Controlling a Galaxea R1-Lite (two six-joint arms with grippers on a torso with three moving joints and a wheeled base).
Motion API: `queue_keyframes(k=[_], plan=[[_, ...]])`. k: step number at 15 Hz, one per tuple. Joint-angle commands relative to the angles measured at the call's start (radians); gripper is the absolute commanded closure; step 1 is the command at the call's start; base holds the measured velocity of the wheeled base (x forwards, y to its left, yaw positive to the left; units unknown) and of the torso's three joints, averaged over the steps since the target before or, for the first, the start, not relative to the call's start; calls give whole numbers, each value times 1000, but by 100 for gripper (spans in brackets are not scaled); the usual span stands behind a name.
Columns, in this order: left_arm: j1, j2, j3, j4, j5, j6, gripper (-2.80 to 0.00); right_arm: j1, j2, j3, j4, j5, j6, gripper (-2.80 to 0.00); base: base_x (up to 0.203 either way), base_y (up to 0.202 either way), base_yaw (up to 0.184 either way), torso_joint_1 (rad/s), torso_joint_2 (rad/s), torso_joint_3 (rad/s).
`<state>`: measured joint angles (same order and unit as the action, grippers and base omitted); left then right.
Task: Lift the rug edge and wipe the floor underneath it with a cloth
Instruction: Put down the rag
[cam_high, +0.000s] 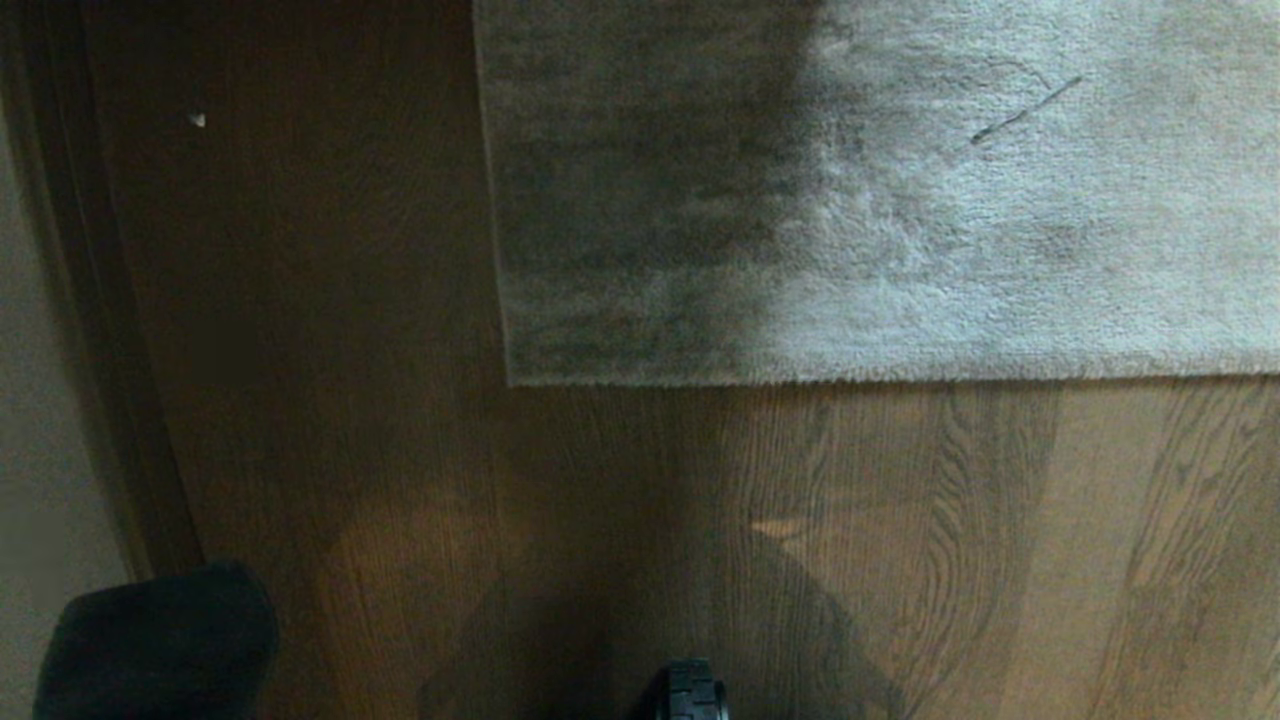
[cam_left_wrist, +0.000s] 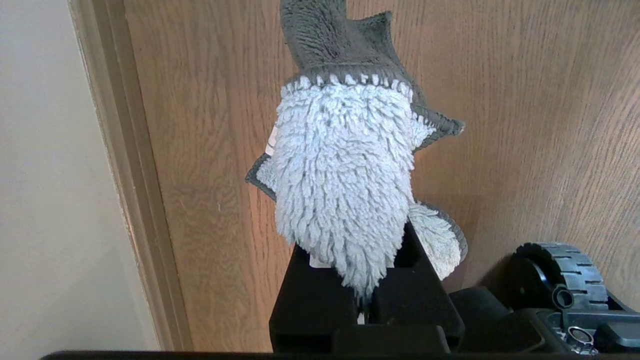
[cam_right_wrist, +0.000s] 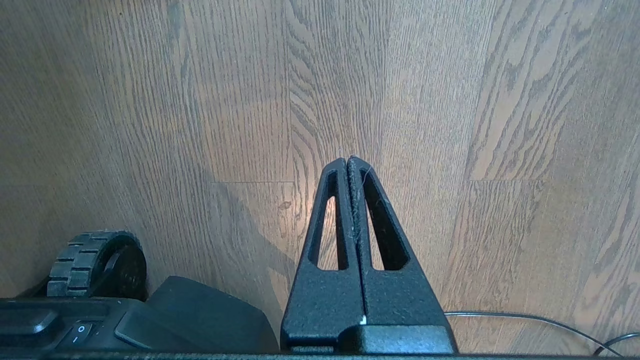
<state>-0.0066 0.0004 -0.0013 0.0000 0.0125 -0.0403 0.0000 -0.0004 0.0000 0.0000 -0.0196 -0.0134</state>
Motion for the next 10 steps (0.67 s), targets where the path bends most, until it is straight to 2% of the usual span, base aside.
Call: queue_keyframes(k=[1, 4, 10], plan=[[0, 2, -19, 7, -5, 2, 0, 0, 1, 0, 0, 0, 0, 0, 0, 0, 0, 0, 0, 0], [-1, 96, -174, 140, -9, 1, 0, 0, 1, 0, 0, 0, 0, 0, 0, 0, 0, 0, 0, 0], [-6, 390, -252, 174, -9, -18, 0, 0, 2, 0, 0, 0, 0, 0, 0, 0, 0, 0, 0, 0]])
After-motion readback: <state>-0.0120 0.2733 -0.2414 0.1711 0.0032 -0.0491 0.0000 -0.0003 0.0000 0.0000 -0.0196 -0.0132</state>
